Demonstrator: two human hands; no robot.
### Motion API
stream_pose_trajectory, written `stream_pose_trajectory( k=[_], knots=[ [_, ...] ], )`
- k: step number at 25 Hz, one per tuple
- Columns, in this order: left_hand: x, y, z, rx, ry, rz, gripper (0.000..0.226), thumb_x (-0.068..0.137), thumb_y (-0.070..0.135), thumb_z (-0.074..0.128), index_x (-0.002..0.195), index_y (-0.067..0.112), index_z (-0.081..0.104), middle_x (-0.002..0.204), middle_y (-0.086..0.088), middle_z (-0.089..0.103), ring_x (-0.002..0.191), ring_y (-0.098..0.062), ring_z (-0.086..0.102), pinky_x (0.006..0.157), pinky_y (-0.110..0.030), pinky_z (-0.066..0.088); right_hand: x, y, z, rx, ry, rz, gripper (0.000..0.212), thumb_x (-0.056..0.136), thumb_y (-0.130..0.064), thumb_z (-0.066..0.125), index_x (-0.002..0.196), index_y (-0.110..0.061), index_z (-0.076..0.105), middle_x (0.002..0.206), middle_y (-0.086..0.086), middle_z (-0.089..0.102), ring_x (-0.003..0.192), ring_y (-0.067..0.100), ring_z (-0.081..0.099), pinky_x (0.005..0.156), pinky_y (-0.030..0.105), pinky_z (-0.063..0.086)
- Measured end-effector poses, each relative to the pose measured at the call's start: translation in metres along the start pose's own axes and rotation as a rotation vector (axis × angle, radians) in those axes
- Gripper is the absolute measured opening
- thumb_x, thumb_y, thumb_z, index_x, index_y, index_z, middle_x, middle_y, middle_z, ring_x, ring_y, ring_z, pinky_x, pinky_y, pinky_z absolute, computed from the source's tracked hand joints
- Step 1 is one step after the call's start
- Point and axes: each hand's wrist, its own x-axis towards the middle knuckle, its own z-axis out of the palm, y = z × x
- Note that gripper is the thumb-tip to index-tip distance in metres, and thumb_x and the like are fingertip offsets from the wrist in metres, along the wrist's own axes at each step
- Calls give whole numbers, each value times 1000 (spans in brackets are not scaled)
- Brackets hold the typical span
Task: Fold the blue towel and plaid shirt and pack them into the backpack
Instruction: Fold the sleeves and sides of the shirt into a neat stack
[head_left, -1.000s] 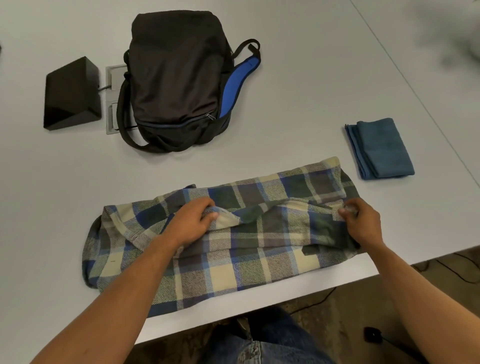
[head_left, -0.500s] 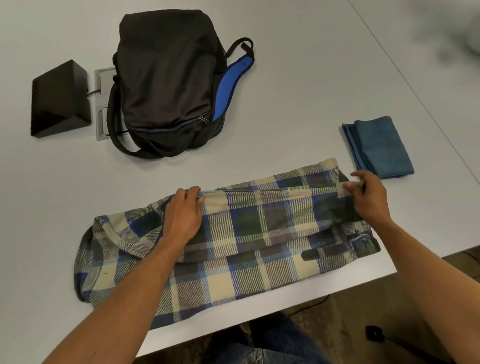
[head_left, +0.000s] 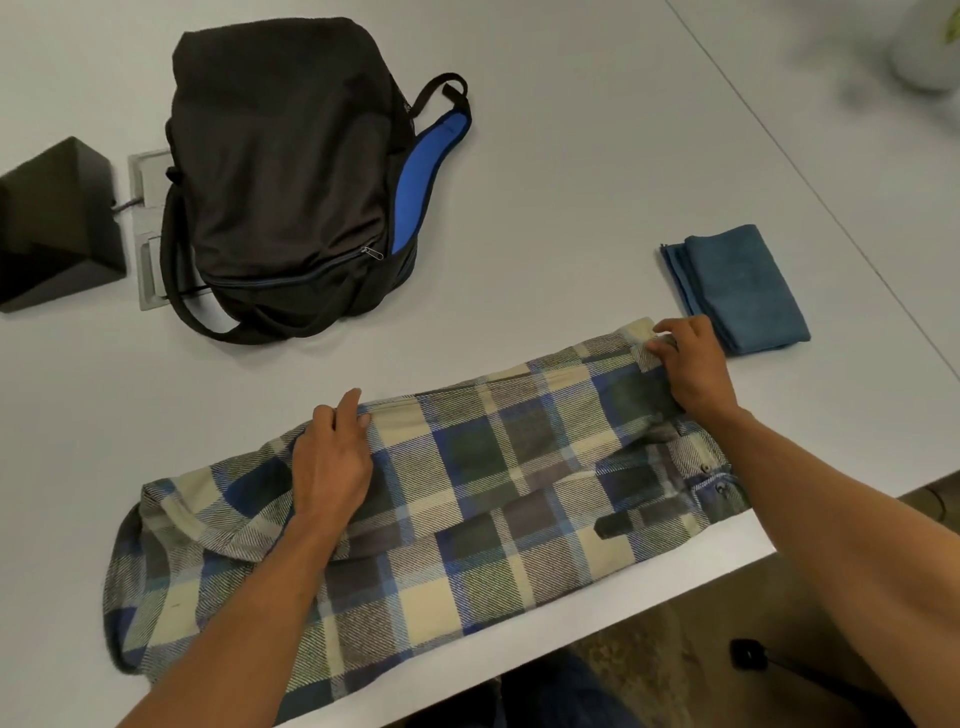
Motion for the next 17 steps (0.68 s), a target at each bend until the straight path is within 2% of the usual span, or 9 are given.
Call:
stream_pose_trajectory(
  k=[5, 8, 9, 13, 15, 17],
  knots=[
    [3, -10, 0, -26, -7, 30, 36, 102, 21, 42, 134, 6, 48, 107, -21, 56, 78, -33, 57, 63, -42, 49, 10, -8, 7, 23, -32, 0, 24, 100, -21, 53, 119, -8, 57, 118, 0, 40, 101, 11, 43, 86, 23, 32],
    [5, -13, 2, -7, 0, 43, 37, 102, 20, 43, 135, 6, 47, 107, -22, 56, 73, -32, 57, 57, -39, 49, 14, -5, 12, 98, -18, 42, 17, 100, -22, 54, 109, -9, 58, 109, -5, 40, 94, 9, 44, 72, 6, 32],
    [6, -14, 2, -12, 11, 52, 36, 101, 18, 45, 135, 6, 48, 106, -22, 56, 72, -32, 56, 55, -38, 48, 15, -4, 14, 126, -8, 57, 14, 100, -23, 53, 106, -11, 57, 107, -5, 40, 93, 10, 44, 70, 5, 33],
    [8, -13, -1, 21, 57, 88, 41, 93, 6, 59, 133, 2, 50, 108, -27, 56, 78, -40, 59, 61, -44, 50, 15, 1, 22, 140, 18, 76, 12, 101, -28, 48, 104, -18, 55, 106, -5, 40, 98, 14, 47, 74, 15, 33],
    [11, -9, 2, 87, 75, 84, 47, 89, 3, 64, 133, 2, 50, 115, -28, 56, 92, -45, 58, 76, -53, 49, 15, 5, 22, 56, 13, 57, 21, 103, -26, 45, 115, -13, 55, 114, 0, 42, 103, 17, 46, 84, 22, 33],
    [11, -3, 4, 165, 101, 121, 54, 81, -2, 68, 132, 4, 51, 125, -27, 53, 109, -46, 52, 89, -57, 40, 11, 13, 22, -93, 45, 10, 32, 104, -26, 42, 127, -6, 52, 128, 12, 47, 112, 26, 47, 92, 29, 36]
  ],
)
